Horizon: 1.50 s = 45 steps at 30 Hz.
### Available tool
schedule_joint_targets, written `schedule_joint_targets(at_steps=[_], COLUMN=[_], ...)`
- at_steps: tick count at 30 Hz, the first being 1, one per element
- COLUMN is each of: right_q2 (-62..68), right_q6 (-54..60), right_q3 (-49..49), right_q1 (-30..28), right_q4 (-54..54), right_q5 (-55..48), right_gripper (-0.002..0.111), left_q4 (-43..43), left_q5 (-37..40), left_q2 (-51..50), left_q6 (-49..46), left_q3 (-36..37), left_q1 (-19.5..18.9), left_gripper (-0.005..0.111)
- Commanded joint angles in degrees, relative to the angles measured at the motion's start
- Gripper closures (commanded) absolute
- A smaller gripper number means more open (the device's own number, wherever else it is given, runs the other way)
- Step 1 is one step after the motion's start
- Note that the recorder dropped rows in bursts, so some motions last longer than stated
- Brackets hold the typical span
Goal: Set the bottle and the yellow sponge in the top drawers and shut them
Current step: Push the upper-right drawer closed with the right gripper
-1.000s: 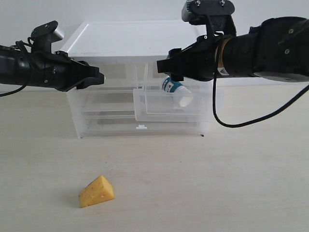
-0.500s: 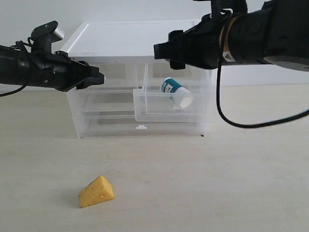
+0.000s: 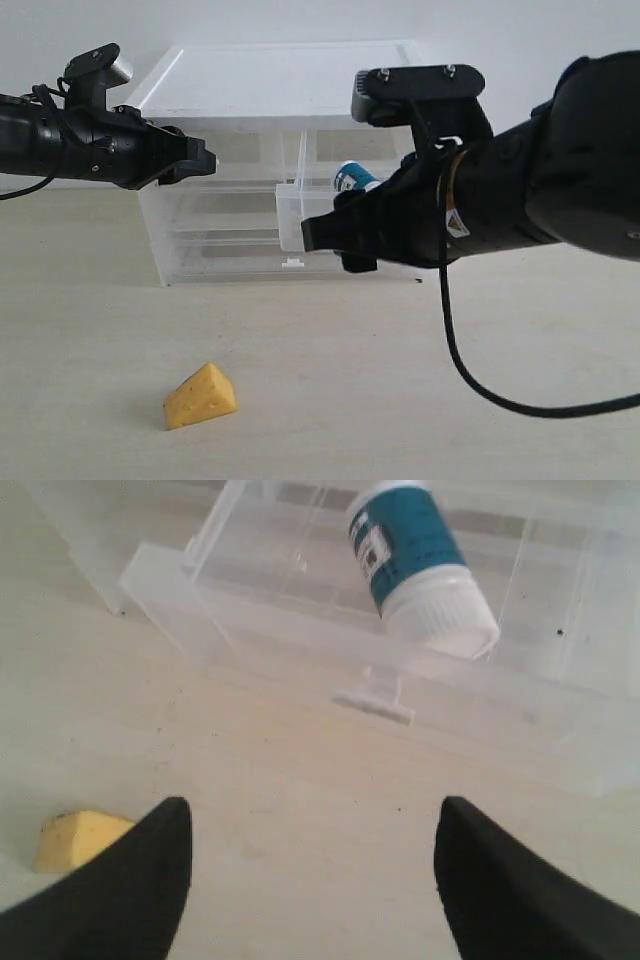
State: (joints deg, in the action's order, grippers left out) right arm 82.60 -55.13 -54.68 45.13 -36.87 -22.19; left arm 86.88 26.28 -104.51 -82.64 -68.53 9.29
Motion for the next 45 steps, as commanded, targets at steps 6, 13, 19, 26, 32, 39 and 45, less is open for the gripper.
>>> schedule_joint_targets(at_steps=[6, 13, 19, 26, 32, 39, 45], right_q2=[0.7, 5.3, 8.6, 10.6, 10.8, 11.6, 13.0], right_q6=[-0.3, -1.1, -1.1, -0.5, 1.6, 2.2, 3.3], right_q3=[3.1, 3.1, 3.1, 1.1, -2.1, -5.2, -8.0], right_q1=[-1.3, -5.6, -6.6, -9.3, -11.4, -14.3, -14.3], right_q4=[-0.6, -1.4, -1.6, -1.6, -1.6, -1.6, -1.6], right_q5=[8.8, 11.2, 19.1, 19.5, 19.3, 21.5, 20.7], right_gripper=[0.047, 0.047, 0.047, 0.047, 0.047, 0.047, 0.047], left_q4=[3.2, 3.2, 3.2, 3.2, 3.0, 3.0, 2.5], left_q5=[-2.9, -2.9, -2.9, -3.0, -3.6, -3.6, -3.7], left_q2=[-0.4, -0.4, -0.4, -0.4, -0.4, -0.4, -0.4], left_q6=[0.4, 0.4, 0.4, 0.4, 0.4, 0.4, 0.4], left_q3=[-1.4, -1.4, -1.4, -1.4, -1.4, -1.4, -1.4], left_q1=[-0.7, -0.7, -0.7, -0.7, -0.7, -0.7, -0.7], left_gripper=[0.070, 0.070, 0.070, 0.070, 0.070, 0.070, 0.070])
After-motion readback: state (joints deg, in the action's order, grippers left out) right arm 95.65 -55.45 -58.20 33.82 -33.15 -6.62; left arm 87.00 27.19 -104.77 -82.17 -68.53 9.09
